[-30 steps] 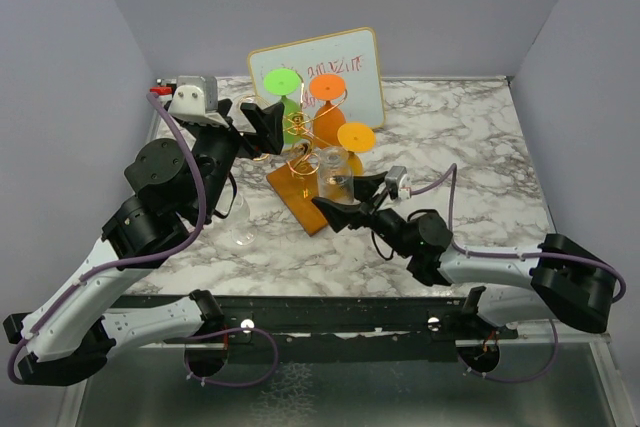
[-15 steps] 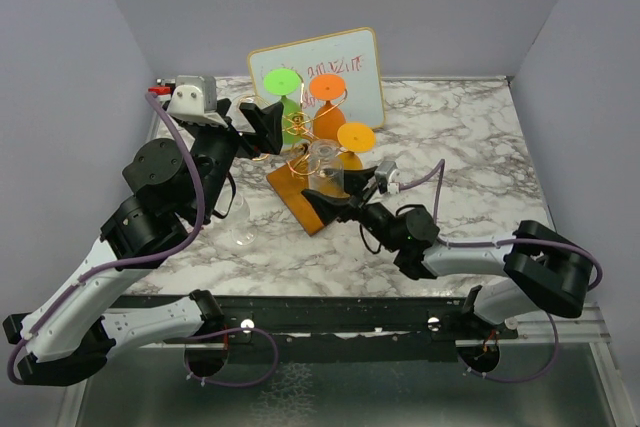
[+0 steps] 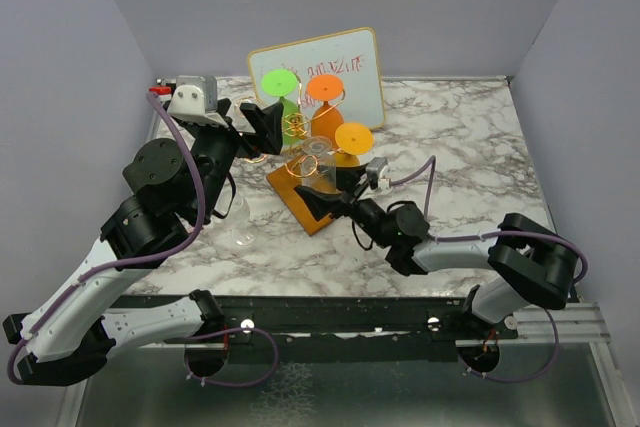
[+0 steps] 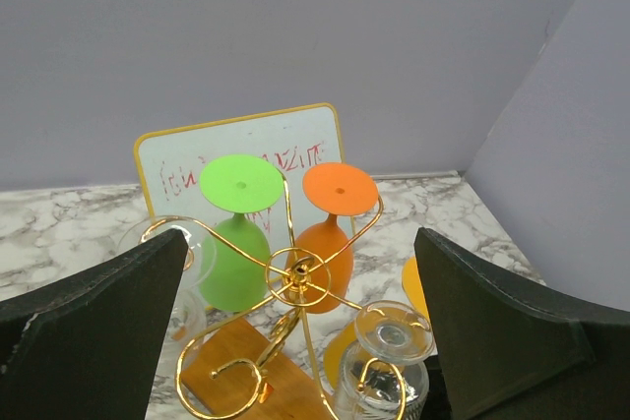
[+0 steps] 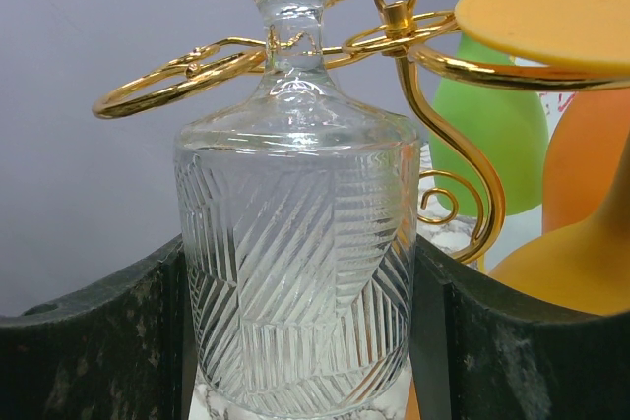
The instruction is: Place the wine glass upside down on the wine glass rack
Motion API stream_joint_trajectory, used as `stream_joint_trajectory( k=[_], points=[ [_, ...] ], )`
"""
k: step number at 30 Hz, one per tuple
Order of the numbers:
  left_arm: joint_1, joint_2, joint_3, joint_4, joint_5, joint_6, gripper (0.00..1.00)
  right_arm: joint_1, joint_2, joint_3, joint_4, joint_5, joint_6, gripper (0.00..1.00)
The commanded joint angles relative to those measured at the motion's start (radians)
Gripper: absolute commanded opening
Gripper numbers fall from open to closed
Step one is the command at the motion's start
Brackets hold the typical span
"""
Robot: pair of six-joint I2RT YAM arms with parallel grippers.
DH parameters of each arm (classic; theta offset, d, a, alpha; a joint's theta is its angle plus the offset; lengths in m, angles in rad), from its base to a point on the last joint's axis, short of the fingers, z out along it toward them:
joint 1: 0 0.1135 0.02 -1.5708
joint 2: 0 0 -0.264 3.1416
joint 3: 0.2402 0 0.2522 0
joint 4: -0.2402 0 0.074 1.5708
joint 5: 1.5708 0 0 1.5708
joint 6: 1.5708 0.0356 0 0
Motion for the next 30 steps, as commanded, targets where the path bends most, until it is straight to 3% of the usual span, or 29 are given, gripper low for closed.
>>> stream_joint_trajectory(
  k=[1, 20, 30],
  points=[
    [-0.006, -0.006, 0.02, -0.013, 0.015, 0.012, 0.99, 0.007, 0.015, 0.053, 0.092, -0.025, 0.015, 0.01],
    [-0.006, -0.012, 0.016, -0.024, 0.019, 0.009, 0.99, 0.007, 0.042, 0.101, -0.004, -0.111, 0.086, 0.01],
    [-0.006, -0.015, 0.013, -0.028, 0.018, 0.008, 0.99, 0.007, 0.047, 0.088, 0.027, -0.206, 0.081, 0.01]
  ],
)
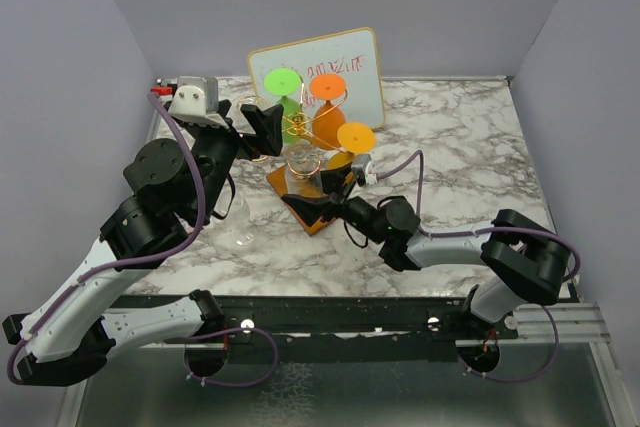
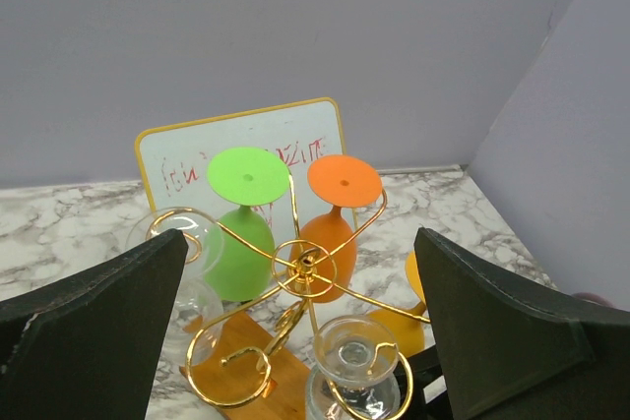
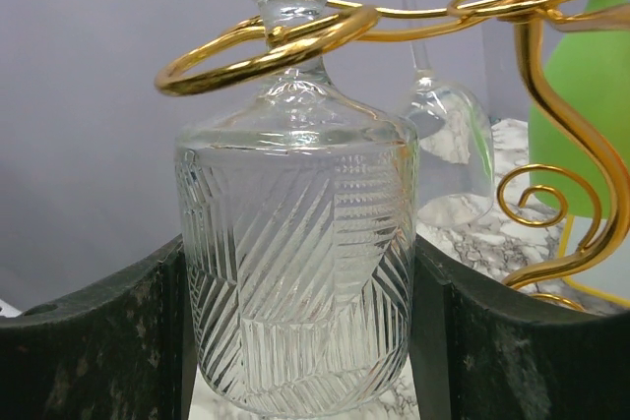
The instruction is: Place the wine glass upside down on the wine glass rack
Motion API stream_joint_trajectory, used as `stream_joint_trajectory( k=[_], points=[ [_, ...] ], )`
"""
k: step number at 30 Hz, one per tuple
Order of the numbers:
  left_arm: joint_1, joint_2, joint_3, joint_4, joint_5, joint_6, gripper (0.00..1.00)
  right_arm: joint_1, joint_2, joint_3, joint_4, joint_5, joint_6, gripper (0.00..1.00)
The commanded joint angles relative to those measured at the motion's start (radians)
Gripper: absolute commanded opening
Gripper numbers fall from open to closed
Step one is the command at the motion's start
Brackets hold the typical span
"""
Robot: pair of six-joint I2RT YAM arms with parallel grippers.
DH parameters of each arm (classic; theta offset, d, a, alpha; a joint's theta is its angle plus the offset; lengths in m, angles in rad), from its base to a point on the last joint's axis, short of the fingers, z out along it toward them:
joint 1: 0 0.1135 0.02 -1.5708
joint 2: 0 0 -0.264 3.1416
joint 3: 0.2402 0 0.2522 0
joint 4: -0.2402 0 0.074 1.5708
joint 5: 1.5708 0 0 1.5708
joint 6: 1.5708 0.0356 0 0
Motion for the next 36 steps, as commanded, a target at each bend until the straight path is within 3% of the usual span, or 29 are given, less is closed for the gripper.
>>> stream_joint_trajectory(
  k=[1, 16, 36],
  points=[
    [-0.006, -0.013, 0.013, -0.013, 0.015, 0.008, 0.99, 0.006, 0.003, 0.022, 0.082, -0.088, -0.001, 0.01],
    [-0.006, -0.018, 0.009, -0.015, 0.017, 0.004, 0.99, 0.006, -0.04, -0.032, 0.15, -0.136, -0.012, 0.01],
    [-0.006, -0.008, 0.015, -0.015, 0.022, 0.007, 0.99, 0.006, -0.059, -0.102, 0.232, 0.096, -0.023, 0.01]
  ],
)
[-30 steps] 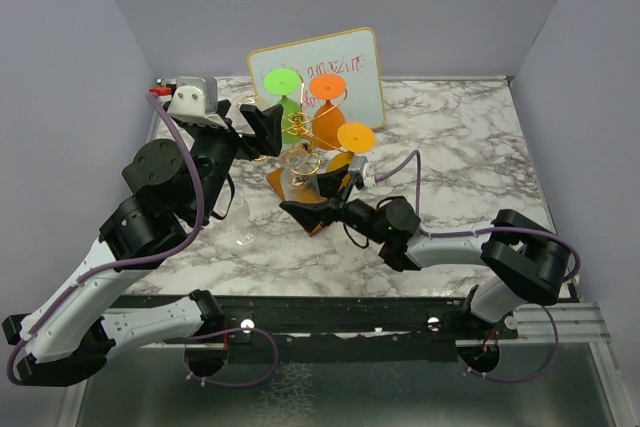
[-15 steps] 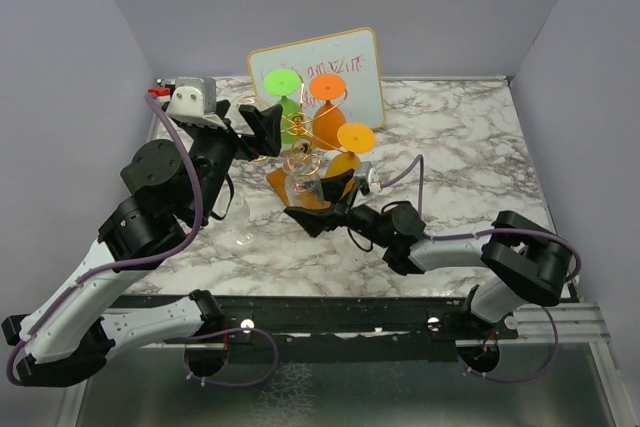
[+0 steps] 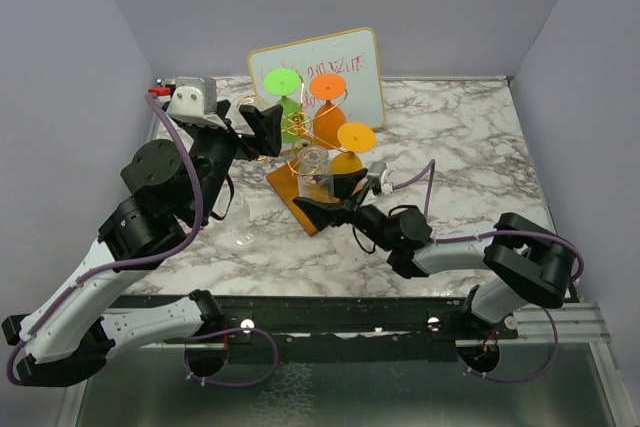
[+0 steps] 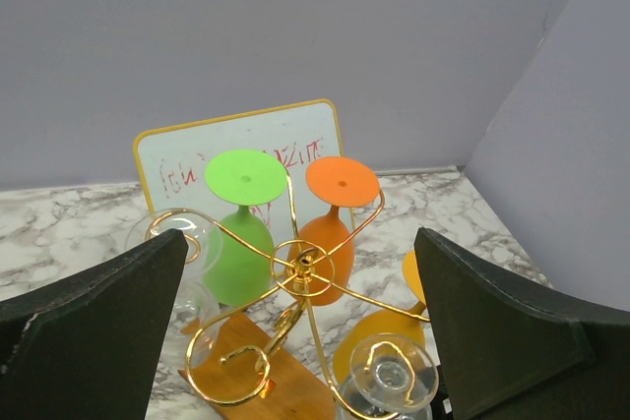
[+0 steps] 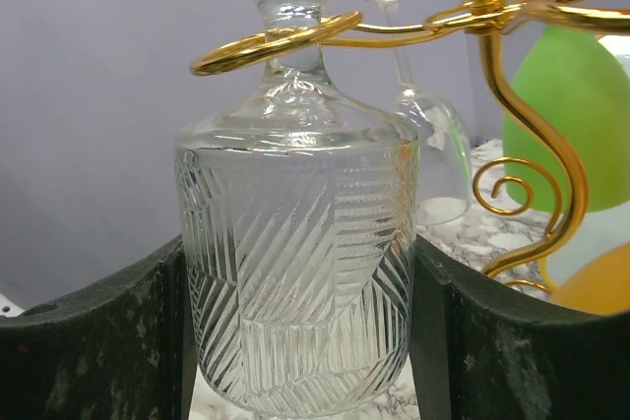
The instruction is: Place the wine glass upside down on the wine glass rack
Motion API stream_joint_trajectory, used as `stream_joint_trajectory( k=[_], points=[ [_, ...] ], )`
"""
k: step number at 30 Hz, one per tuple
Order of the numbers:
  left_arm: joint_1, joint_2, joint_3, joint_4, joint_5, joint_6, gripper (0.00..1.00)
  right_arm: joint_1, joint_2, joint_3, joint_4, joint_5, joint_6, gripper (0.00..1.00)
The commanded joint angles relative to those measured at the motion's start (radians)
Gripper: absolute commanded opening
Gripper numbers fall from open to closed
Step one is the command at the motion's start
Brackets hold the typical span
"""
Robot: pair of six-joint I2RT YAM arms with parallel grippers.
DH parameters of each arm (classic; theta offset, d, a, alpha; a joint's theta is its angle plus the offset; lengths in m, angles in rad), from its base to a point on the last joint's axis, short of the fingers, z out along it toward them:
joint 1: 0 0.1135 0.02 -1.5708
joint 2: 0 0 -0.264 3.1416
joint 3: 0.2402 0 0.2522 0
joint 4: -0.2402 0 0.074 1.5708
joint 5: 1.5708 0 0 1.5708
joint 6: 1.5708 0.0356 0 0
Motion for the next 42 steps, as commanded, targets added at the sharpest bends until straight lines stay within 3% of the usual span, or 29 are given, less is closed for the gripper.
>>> stream_joint_trajectory(
  k=[1, 6, 13, 15, 24, 34, 38, 42],
  points=[
    [-0.006, 0.0, 0.016, -0.014, 0.017, 0.008, 0.99, 0.006, -0.027, -0.004, 0.097, 0.087, -0.01, 0.01],
    [-0.006, 0.001, 0.014, -0.014, 0.017, 0.009, 0.99, 0.006, 0.002, -0.031, 0.116, 0.066, -0.021, 0.18],
    [-0.006, -0.003, 0.01, -0.013, 0.012, 0.01, 0.99, 0.006, 0.019, -0.055, 0.127, 0.108, -0.004, 0.5],
    [-0.006, -0.007, 0.01, -0.013, 0.012, 0.011, 0.99, 0.006, 0.019, -0.054, 0.112, 0.118, 0.003, 0.63],
    [-0.006, -0.014, 0.003, -0.018, 0.009, 0.023, 0.99, 0.006, 0.006, -0.049, 0.035, 0.153, -0.001, 0.97],
    [-0.006, -0.059, 0.012, -0.098, -0.036, 0.033, 0.99, 0.005, -0.05, -0.096, -0.009, 0.127, -0.012, 1.0],
    [-0.006, -0.09, 0.03, -0.207, -0.037, -0.016, 0.99, 0.006, -0.127, -0.15, -0.054, 0.11, -0.02, 1.0],
    [-0.006, -0.124, 0.035, -0.362, -0.057, -0.1, 0.99, 0.006, -0.269, -0.197, -0.22, 0.106, -0.026, 1.0]
  ],
)
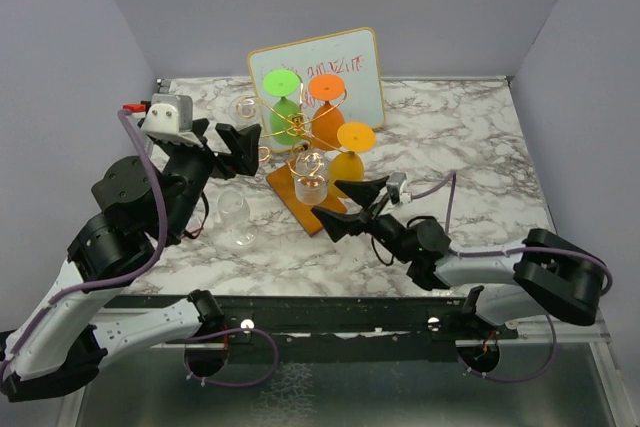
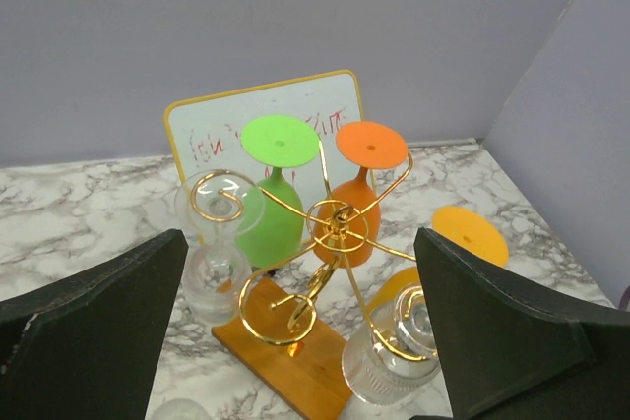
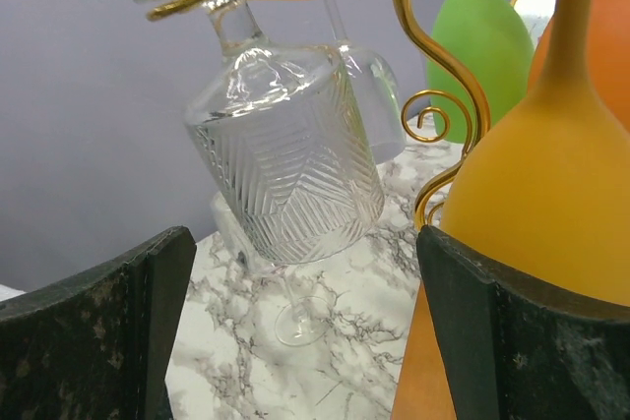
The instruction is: Place the wine glass upside down on the wine glass rack
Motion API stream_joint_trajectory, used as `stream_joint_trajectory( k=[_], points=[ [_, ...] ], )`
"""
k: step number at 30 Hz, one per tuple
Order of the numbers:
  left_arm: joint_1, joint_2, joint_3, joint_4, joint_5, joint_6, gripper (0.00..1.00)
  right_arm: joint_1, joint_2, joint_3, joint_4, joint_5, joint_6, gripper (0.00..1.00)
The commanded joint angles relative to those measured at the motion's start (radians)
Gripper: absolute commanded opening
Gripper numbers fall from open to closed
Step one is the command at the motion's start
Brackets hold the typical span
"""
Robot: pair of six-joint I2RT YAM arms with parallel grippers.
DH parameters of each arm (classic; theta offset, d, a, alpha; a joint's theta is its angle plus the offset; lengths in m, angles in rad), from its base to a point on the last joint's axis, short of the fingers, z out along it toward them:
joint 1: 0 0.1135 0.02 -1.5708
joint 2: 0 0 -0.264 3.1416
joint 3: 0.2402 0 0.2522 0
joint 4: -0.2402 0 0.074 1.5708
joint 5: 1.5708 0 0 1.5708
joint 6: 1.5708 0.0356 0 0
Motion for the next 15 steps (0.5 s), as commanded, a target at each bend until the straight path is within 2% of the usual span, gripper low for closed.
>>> stream_joint_trajectory(
  k=[1, 5, 8, 15],
  points=[
    [-0.006, -0.048, 0.027, -0.236, -0.056, -0.112, 0.99, 0.003, -0.154, -0.05, -0.197, -0.013, -0.02, 1.0],
    [-0.006, -0.078, -0.003, -0.397, -0.102, -0.256, 0.96, 0.003, -0.307, -0.068, -0.393, 0.011, 0.002, 1.0],
    [-0.006, -0.083, -0.048, -0.524, -0.128, -0.394, 0.85, 0.003, -0.404, -0.074, -0.504, 0.061, 0.027, 0.97],
    [-0.006, -0.062, -0.158, -0.696, -0.166, -0.674, 0.61, 0.003, -0.543, -0.033, -0.714, 0.199, 0.089, 0.77]
  ],
)
